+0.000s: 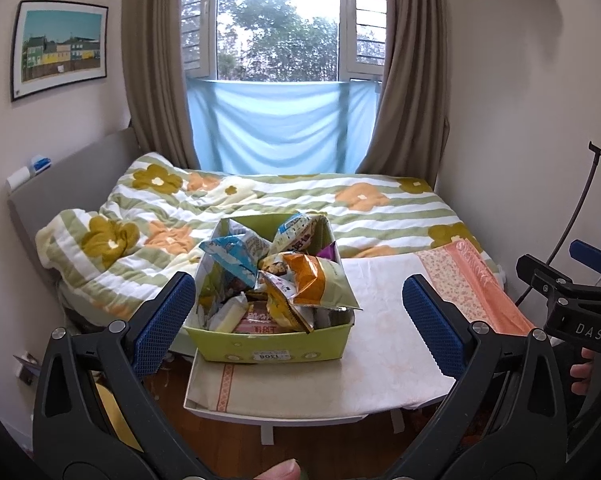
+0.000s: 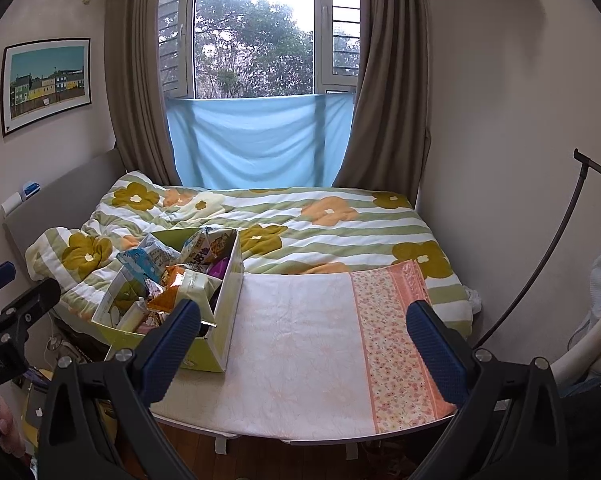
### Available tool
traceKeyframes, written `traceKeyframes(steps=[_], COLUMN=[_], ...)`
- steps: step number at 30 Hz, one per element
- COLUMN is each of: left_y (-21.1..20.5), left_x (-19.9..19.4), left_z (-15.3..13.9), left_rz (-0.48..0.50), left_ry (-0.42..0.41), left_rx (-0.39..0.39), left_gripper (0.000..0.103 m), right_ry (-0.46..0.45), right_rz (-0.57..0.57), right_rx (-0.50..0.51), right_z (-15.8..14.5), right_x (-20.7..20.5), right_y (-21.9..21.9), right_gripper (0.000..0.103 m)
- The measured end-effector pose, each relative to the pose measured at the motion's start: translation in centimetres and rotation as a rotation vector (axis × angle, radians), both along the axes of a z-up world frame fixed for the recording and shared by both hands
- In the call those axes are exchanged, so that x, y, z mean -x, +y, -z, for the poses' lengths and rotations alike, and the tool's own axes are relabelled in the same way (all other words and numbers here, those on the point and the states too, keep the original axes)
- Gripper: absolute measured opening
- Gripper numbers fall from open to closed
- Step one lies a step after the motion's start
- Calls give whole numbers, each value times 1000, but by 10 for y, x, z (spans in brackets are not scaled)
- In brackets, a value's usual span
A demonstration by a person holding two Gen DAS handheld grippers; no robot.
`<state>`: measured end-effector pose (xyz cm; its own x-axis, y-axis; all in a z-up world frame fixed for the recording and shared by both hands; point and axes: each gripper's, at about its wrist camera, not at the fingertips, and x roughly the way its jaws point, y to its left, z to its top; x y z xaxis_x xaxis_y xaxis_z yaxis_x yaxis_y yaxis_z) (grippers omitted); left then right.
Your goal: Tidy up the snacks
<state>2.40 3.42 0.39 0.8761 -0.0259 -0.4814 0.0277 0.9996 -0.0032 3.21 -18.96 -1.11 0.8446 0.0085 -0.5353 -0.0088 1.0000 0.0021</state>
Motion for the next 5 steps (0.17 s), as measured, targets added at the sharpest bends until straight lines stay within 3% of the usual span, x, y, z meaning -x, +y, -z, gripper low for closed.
traceKeyframes(steps=[5], left_y=[4], left_x=[-9], left_z=[3], left_rz=[4], left_ry=[5], left_rx=[-6], left_gripper=[103], right_ry=[17], right_rz=[-4], right_rx=[8], right_z=[1], right_x=[-12], right_y=[6], right_gripper=[102])
